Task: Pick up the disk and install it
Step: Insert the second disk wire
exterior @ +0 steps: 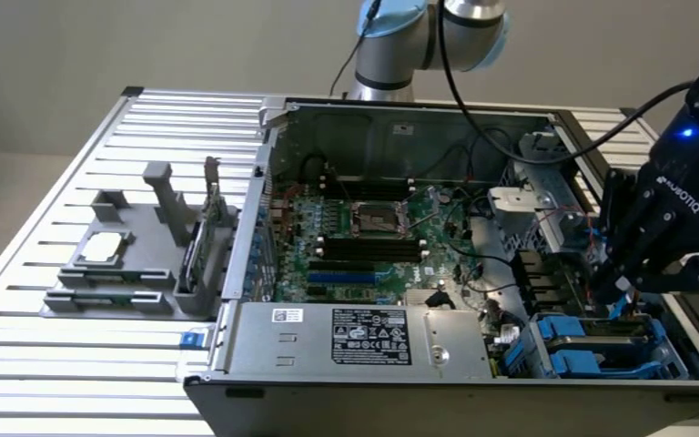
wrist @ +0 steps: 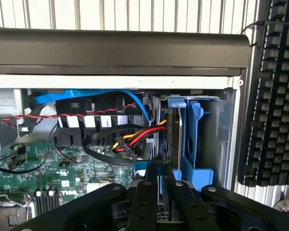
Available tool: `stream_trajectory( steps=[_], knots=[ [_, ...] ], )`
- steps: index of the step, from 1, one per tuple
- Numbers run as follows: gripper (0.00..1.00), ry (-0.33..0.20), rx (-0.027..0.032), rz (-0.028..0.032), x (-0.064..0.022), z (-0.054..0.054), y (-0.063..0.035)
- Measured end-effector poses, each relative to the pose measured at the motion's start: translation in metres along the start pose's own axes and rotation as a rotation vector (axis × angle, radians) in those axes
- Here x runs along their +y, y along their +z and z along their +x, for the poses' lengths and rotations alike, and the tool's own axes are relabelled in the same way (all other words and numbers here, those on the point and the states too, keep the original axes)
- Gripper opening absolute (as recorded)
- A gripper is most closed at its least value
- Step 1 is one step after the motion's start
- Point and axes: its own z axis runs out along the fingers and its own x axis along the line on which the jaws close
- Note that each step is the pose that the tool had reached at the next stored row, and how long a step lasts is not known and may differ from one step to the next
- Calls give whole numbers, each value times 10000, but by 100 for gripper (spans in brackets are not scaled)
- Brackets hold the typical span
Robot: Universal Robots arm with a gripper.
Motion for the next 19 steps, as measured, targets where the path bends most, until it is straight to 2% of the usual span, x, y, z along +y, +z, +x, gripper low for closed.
stream_trajectory(
  steps=[13,19],
  knots=[
    [16,11,5,-133,8,-44,104],
    [16,14,5,-166,10,-58,134]
  ],
)
